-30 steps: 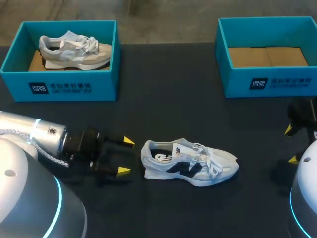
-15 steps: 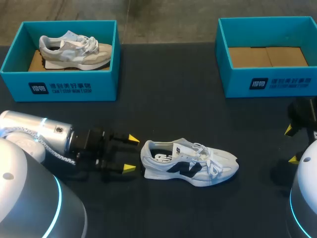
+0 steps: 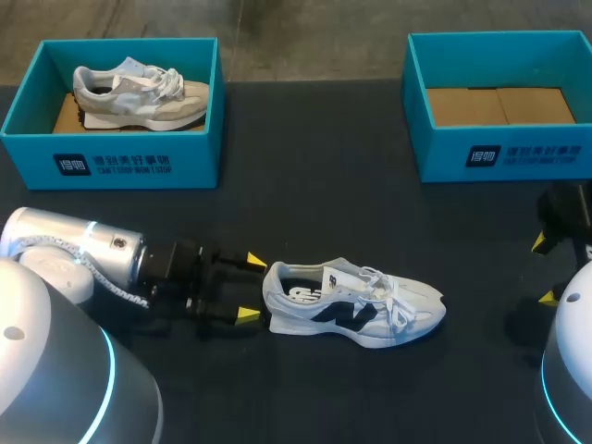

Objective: Take the shoe out of the shoebox, open the shoe tongue, remove and reinsert the insole, then place the shoe into the shoebox

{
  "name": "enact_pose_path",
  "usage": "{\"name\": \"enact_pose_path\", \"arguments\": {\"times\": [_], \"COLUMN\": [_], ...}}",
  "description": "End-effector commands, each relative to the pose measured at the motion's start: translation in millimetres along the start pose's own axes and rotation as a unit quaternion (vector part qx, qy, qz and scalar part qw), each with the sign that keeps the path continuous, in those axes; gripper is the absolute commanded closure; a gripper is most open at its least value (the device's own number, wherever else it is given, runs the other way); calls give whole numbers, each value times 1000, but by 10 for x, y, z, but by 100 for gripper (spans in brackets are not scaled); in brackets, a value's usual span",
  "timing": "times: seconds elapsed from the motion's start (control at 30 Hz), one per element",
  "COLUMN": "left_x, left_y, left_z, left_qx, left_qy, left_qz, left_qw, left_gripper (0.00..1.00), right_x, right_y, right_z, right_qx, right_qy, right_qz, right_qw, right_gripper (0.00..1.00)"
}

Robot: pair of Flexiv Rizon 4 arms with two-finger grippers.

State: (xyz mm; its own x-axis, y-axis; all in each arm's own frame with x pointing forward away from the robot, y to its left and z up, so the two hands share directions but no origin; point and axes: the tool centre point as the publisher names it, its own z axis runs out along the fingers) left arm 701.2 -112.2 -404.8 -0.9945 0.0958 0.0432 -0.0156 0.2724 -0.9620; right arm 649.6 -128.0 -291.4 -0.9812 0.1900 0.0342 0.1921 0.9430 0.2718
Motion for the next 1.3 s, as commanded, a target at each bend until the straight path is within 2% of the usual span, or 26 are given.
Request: {"name": "enact_pose_path", "arguments": {"times": [0.03, 1.0, 1.3], "left_x": [-18, 74, 109], "left_y": [19, -45, -91], "left_z": [53, 368, 532], "left_qx": [4, 25, 27], "left_qy": [-1, 16, 21], "left_qz": [-2, -5, -2], "left_qw": [1000, 1000, 999], "left_gripper": [0, 0, 0], "right_x": [15, 15, 15], "right_y": [-3, -3, -3], "right_z": [-1, -1, -1], "right_qx": [1, 1, 1], "right_qy": [-1, -1, -1], "right_qz": [0, 0, 0], "right_qw": [1000, 1000, 1000], "right_gripper": [0, 0, 0]}}
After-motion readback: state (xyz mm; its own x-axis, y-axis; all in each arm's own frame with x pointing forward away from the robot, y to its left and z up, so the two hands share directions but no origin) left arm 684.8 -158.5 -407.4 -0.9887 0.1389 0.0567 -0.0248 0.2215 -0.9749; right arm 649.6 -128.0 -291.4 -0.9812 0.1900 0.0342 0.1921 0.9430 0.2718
